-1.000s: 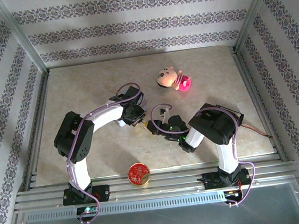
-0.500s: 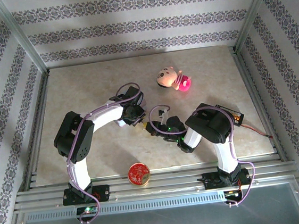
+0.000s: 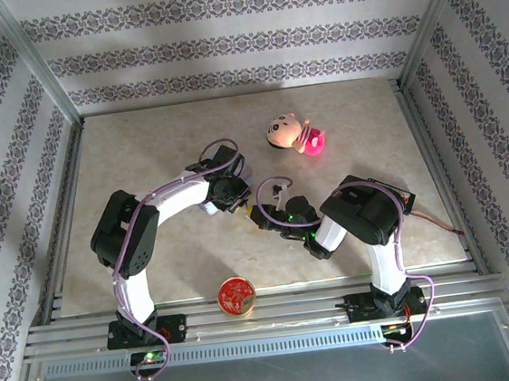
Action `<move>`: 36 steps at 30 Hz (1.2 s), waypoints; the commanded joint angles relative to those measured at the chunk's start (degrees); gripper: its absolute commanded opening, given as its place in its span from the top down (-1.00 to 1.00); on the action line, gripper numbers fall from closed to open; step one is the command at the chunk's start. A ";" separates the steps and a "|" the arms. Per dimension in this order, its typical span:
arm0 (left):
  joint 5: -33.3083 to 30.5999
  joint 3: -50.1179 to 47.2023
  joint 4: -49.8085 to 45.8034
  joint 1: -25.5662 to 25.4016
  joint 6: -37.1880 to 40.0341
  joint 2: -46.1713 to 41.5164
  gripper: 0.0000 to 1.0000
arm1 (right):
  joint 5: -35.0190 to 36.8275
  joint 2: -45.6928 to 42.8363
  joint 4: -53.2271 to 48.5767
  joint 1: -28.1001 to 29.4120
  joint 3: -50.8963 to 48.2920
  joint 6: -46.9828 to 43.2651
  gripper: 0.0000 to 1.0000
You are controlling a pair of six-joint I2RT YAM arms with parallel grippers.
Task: Unlock a padlock with a key
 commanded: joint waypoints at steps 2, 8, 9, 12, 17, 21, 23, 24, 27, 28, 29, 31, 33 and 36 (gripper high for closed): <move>5.27 -1.17 -5.02 -1.25 0.02 -1.81 0.60 | 0.95 -2.98 3.95 -3.38 -0.16 0.60 1.00; 4.61 -0.68 -5.95 -1.06 0.62 -1.84 0.60 | -7.49 -2.87 3.95 -7.01 -0.75 3.08 1.00; 4.57 -0.56 -6.08 -1.06 0.64 -1.80 0.60 | -7.59 -2.90 3.90 -7.24 -1.23 3.17 1.00; 4.57 -0.51 -5.98 -1.06 0.47 -1.57 0.60 | -9.39 -2.79 3.88 -7.74 -1.48 3.27 1.00; 4.34 -0.35 -5.75 -1.06 -0.18 -1.52 0.60 | -10.38 -2.88 3.94 -7.01 -2.31 2.84 1.00; 4.19 -1.12 -4.32 -1.06 -1.99 -1.60 0.59 | -9.27 -2.87 3.95 -5.53 -3.66 2.22 1.00; 4.56 -1.40 -3.64 -1.06 -2.55 -1.52 0.59 | -8.53 -2.96 3.95 -4.71 -4.20 1.95 1.00; 4.61 -1.38 -3.62 -1.06 -2.65 -1.41 0.58 | -8.17 -3.04 3.95 -4.25 -4.31 1.86 1.00; 4.39 -1.41 -3.78 -1.06 -2.77 -1.55 0.58 | -6.41 -3.39 3.95 -2.85 -4.66 1.44 1.00; 4.36 -1.45 -3.77 -1.06 -2.91 -1.63 0.59 | -5.66 -3.47 3.95 -2.23 -4.58 1.27 1.00; 4.30 -1.52 -3.78 -1.06 -3.15 -1.75 0.58 | -4.71 -3.57 3.95 -1.83 -4.57 1.12 1.00; 4.42 -1.69 -3.71 -1.14 -3.81 -1.97 0.58 | -2.52 -3.87 3.95 -0.77 -4.40 0.45 1.00; 4.64 -1.77 -3.66 -1.16 -4.47 -2.28 0.59 | -0.30 -4.22 3.94 0.17 -4.40 -0.32 1.00; 4.92 -1.95 -3.70 -1.15 -5.33 -2.74 0.59 | 1.71 -4.66 3.93 0.69 -4.40 -0.83 1.00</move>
